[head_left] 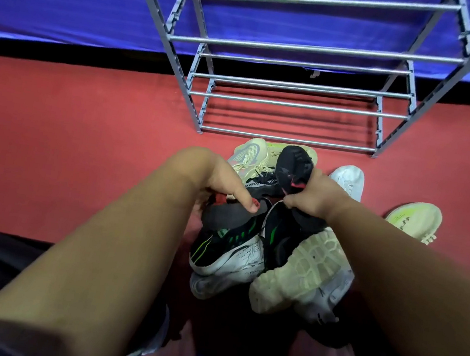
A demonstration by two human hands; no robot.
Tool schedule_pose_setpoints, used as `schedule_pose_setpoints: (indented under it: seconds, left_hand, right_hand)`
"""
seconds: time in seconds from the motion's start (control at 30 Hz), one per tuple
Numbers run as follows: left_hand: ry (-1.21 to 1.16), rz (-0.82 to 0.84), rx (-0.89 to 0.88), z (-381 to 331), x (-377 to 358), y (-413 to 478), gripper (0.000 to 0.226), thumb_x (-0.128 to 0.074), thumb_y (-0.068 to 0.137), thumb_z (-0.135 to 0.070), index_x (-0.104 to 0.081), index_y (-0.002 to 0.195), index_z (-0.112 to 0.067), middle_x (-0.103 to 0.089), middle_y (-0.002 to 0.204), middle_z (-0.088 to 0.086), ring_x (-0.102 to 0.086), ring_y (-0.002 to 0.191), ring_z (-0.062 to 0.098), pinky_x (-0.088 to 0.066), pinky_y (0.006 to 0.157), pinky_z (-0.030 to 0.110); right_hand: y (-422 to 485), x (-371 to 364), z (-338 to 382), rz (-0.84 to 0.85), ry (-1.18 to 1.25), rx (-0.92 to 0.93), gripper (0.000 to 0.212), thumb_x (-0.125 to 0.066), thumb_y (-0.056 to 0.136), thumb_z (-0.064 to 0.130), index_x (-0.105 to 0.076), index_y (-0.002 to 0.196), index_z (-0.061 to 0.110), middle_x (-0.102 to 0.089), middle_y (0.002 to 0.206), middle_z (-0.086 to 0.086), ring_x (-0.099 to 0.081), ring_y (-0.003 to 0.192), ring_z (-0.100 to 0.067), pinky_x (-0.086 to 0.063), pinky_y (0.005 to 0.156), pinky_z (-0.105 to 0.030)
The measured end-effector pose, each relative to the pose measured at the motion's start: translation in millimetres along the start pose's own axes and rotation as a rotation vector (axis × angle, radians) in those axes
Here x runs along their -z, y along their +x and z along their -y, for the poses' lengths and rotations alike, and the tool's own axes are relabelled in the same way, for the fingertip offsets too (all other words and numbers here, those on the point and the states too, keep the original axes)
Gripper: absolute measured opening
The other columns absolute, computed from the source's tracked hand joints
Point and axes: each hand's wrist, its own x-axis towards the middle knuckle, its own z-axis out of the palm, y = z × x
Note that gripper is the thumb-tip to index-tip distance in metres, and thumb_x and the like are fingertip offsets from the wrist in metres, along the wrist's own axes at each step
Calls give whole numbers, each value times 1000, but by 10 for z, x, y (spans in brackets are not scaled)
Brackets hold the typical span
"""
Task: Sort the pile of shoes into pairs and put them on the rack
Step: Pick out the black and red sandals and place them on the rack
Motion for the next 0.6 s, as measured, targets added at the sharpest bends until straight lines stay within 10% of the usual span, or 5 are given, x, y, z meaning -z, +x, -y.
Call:
schedule_pose_setpoints:
  seconds: [0.27, 0.4, 0.6]
  left_hand:
    - [87, -135, -149, -292, 169, -754, 60, -81, 83, -55, -74, 124, -11, -72, 106, 9, -66, 91, 27, -52, 85, 39]
    - [158, -315, -202, -394, -18, -671, 50, -83, 83, -54, -73, 110, -13, -73, 99, 4, -67, 84, 25, -53, 76, 32]
    - [-71, -440, -390, -282, -602, 163, 41, -83, 86, -37, -71, 118, -15, -75, 115, 6, -70, 105, 26, -56, 98, 39]
  right_hand:
    - [-53, 218, -55, -123, 275, 15, 39, -82, 60, 43, -73, 94, 26, -74, 84, 6, -69, 83, -18, -51, 69, -30]
    - [-131, 314, -66, -227, 362, -81, 58, -81, 66, 48, -62, 114, 22, -67, 92, 4, -64, 90, -24, -46, 77, -31]
    - [-210, 371, -121, -226, 371, -104, 69, -75, 57, 55, -64, 117, 23, -72, 96, 4, -67, 86, -19, -48, 67, -31]
